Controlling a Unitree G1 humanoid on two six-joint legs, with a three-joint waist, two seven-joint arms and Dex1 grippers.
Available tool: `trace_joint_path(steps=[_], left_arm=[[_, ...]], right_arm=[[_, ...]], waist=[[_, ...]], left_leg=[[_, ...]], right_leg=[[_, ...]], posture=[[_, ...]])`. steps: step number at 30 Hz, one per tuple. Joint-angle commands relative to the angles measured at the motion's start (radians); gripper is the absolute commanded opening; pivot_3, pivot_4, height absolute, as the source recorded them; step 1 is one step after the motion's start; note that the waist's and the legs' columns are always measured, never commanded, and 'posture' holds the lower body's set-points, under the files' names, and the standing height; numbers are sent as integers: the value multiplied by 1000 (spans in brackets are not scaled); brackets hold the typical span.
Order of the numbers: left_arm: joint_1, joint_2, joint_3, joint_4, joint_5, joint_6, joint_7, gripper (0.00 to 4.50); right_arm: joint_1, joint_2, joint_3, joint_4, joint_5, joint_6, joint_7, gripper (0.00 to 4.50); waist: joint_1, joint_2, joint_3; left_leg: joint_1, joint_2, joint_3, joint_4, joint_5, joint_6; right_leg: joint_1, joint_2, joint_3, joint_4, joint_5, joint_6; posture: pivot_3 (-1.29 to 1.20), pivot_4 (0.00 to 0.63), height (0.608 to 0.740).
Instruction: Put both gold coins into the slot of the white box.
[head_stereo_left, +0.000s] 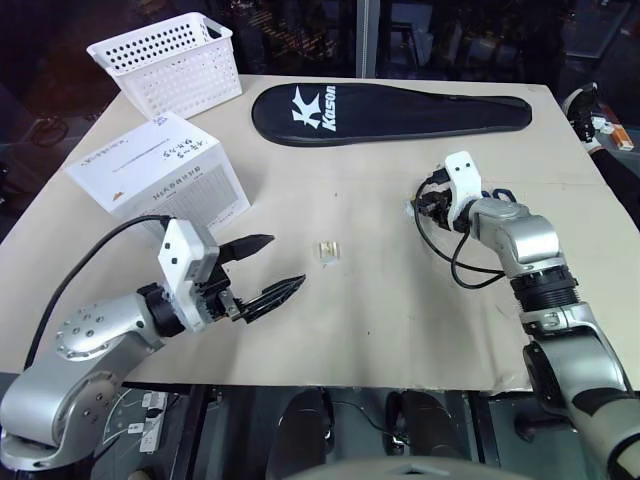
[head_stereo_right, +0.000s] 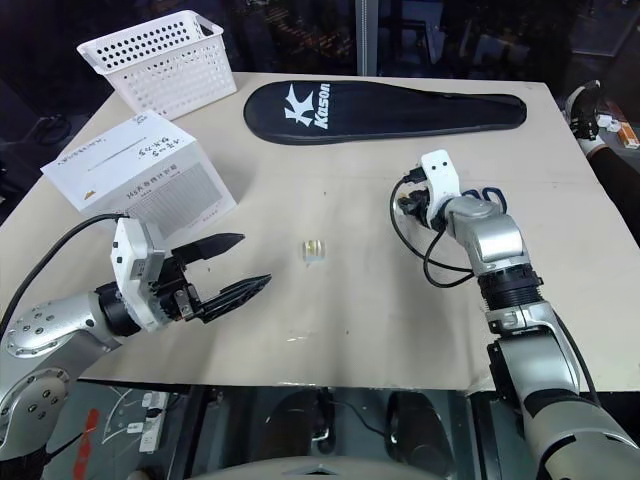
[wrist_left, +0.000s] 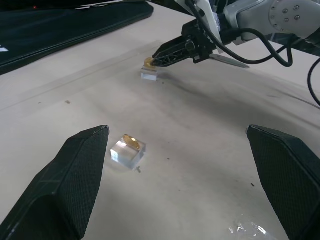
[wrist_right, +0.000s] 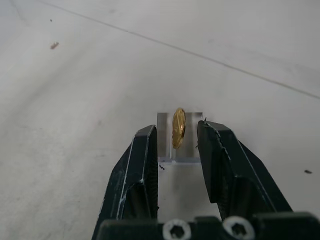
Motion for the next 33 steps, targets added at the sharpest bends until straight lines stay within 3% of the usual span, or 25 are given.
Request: trace_joint_path(steps=[1, 5, 6, 16, 22, 23, 27, 30, 31, 32, 33], left_arm=[[3, 3, 33, -43, -20, -14, 6, 4500], [5, 3, 38, -44, -25, -14, 11, 4500], [5, 4, 41, -42, -27, -13, 10, 4500], [-54, -14, 47, -21, -131, 37, 67, 4500], [-234, 9, 17, 80, -303, 154, 97, 4500], [-261, 13, 9, 94, -328, 171, 88, 3936], [-380, 13, -54, 141, -344, 201, 71, 2418], [-477, 5, -103, 184, -376, 237, 41, 2418], [-509, 0, -119, 199, -374, 241, 33, 1850], [-536, -2, -136, 211, -365, 243, 20, 1687], [-561, -3, -156, 222, -352, 243, 6, 1203]], right_arm=[[-32, 3, -18, 2, -7, -23, 7, 1411], [-34, 7, -26, 14, -11, -28, 6, 149], [-34, 7, -28, 11, -9, -25, 7, 68], [-11, -14, -43, -103, 9, 29, 25, 68], [75, -88, -133, -517, 272, 211, 200, 68], [84, -97, -146, -573, 314, 246, 213, 0], [104, -129, -192, -747, 464, 370, 231, 0], [96, -135, -232, -827, 566, 445, 213, 0], [93, -138, -239, -846, 595, 463, 209, 0], [91, -142, -241, -862, 617, 472, 206, 0], [89, -146, -243, -878, 638, 479, 203, 0]], waist=[[-1, 0, 0], [-1, 0, 0], [-1, 0, 0], [0, 0, 0], [8, 1, 2], [6, 1, 2], [2, 1, 2], [3, 1, 2], [3, 0, 2], [3, 0, 2], [2, 0, 2]], left_leg=[[0, 0, 0, 0, 0, 0], [0, 0, 0, 0, 0, 0], [0, 0, 0, 0, 0, 0], [0, 0, 0, 0, 0, 0], [-1, 0, -2, 0, 0, 0], [-1, 0, -2, 0, 0, 0], [0, 0, -1, 0, 0, 0], [0, -1, -2, 0, 0, 0], [0, -1, -2, 0, 0, 0], [0, -1, -2, 0, 0, 0], [0, -1, -1, 0, 0, 0]], right_leg=[[0, 0, 0, 0, 0, 0], [0, 0, 0, 0, 0, 0], [0, 0, 0, 0, 0, 0], [0, 0, 0, 0, 0, 0], [0, 0, -1, 0, 0, 1], [0, 0, -1, 0, -1, 1], [0, 0, 0, 0, -2, 3], [0, 1, -1, 0, -2, 3], [0, 1, -1, 0, -2, 3], [0, 1, -1, 0, -2, 3], [0, 1, 0, 0, -2, 3]], posture=[[0, 150, 740], [0, 150, 740], [0, 150, 740], [0, 150, 740], [0, 150, 740], [0, 150, 740], [0, 150, 740], [0, 150, 740], [0, 150, 740], [0, 150, 740], [0, 150, 740]])
